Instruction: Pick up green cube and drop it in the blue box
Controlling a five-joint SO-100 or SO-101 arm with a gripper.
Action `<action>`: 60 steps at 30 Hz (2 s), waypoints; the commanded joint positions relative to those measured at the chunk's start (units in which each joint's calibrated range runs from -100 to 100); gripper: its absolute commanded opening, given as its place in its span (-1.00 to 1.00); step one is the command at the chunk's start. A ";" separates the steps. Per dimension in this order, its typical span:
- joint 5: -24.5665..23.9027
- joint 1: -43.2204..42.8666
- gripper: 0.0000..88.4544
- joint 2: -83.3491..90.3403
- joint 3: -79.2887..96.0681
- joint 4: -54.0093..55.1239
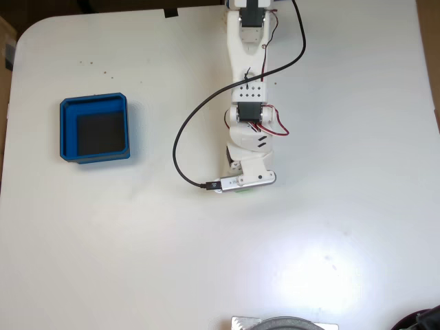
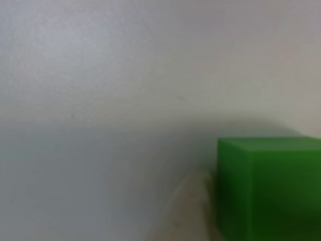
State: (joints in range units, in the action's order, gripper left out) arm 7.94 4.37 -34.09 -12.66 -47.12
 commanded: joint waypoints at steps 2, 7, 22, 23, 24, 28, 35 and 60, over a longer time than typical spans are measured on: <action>0.15 0.44 -0.39 1.48 -3.68 1.10; 0.15 0.05 -0.39 1.64 -3.68 1.10; 0.15 0.44 -0.65 1.64 -3.59 0.94; 0.15 0.44 -0.70 1.73 -3.59 0.94; 0.15 0.44 -0.75 1.73 -3.59 0.94; 0.15 0.51 -0.89 1.73 -3.68 0.94; 0.15 0.51 -0.95 2.06 -3.68 0.94; 0.15 0.74 -0.94 28.73 10.51 0.28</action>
State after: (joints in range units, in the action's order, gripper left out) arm 8.08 4.59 -15.54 -5.41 -47.12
